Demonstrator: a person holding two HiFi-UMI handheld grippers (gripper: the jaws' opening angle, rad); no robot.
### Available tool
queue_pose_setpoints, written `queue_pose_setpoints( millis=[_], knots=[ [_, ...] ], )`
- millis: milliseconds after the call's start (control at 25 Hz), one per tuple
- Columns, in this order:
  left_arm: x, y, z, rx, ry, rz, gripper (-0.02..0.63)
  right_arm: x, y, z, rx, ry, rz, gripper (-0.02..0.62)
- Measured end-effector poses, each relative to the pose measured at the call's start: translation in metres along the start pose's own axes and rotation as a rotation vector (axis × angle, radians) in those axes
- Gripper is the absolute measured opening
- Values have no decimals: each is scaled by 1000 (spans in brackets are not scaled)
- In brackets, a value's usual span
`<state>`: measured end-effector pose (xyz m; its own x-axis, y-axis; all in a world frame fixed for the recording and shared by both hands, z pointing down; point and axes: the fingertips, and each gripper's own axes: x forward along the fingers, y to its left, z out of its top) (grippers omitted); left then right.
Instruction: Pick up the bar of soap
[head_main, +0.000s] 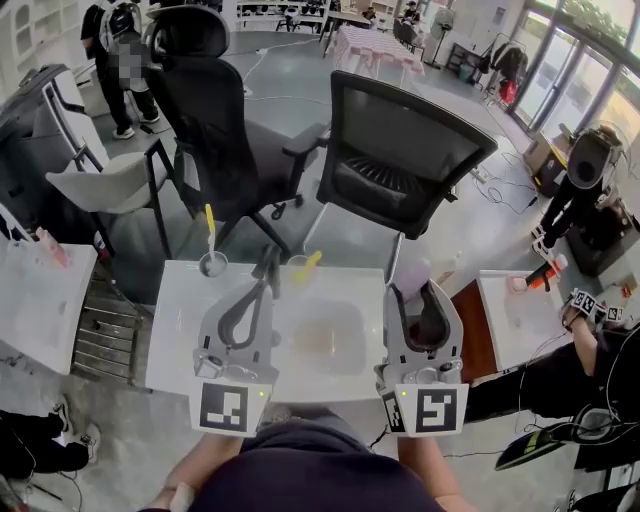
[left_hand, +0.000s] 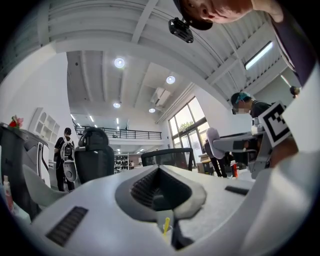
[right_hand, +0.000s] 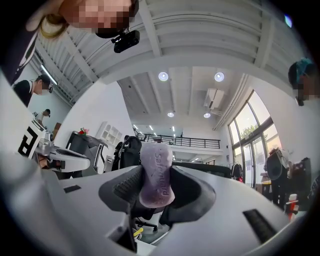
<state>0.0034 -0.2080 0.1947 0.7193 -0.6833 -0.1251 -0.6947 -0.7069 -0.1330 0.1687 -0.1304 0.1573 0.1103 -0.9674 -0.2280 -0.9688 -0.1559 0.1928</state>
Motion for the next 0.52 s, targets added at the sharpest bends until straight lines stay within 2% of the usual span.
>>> queue_pose_setpoints(
  millis=[120,520],
  knots=[
    [-6,1,2,16,-5,-6,0,-2,4,0,-4,-3,-5,187],
    [-17,2,-8,-7,4,-3,0,-5,9,-4,-13,9,-10,186]
  ],
)
